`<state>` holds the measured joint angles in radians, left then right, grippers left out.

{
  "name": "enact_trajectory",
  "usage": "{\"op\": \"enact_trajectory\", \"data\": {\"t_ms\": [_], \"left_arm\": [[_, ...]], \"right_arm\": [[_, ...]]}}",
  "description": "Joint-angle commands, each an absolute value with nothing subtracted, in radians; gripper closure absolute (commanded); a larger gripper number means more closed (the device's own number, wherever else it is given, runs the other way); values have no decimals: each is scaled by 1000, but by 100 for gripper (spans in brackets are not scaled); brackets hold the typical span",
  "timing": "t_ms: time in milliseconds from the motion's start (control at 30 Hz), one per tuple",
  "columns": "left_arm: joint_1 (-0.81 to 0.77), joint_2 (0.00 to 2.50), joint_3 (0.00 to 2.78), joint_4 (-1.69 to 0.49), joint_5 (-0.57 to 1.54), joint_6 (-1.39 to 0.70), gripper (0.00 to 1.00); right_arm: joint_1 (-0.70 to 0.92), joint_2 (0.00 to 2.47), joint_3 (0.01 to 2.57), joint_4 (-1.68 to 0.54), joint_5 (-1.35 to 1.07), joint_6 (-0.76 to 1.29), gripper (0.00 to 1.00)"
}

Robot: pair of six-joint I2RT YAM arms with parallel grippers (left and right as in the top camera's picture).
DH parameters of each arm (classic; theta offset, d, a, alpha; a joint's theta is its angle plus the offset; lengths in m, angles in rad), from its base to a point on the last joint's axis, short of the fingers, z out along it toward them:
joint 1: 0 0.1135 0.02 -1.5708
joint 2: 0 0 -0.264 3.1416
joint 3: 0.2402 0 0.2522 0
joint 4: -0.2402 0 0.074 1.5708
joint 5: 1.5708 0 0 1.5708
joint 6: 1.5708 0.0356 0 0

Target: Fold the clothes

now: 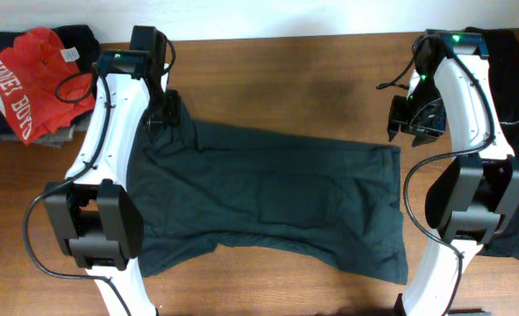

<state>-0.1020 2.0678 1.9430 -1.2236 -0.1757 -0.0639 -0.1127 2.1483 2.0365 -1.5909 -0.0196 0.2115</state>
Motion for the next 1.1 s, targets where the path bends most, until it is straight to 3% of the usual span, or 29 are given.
{"op": "enact_trajectory", "data": {"t_ms": [0,700,767,900,933,1033,1067], "left_arm": [[-95,2052,1961,-1186,-180,-63,31],[-94,2314,1961,-1081,-181,-126,32],[-90,2322,1961,-1081,-181,-126,43],[-84,2333,1961,-1081,-181,-126,50],[-83,2334,1961,-1081,-181,-126,56],[-69,2336,1961,-1087,-181,-126,92],[-67,2336,1961,-1092,-181,-126,94]], "right_arm": [[-118,2117,2053,-1588,-15,218,38],[-117,2117,2053,-1568,-15,218,39],[-117,2117,2053,-1565,-15,218,38],[-112,2117,2053,-1565,-18,218,38],[-109,2117,2053,-1565,-18,218,38],[-90,2117,2051,-1554,-18,218,38],[-84,2117,2051,-1553,-18,218,38]]}}
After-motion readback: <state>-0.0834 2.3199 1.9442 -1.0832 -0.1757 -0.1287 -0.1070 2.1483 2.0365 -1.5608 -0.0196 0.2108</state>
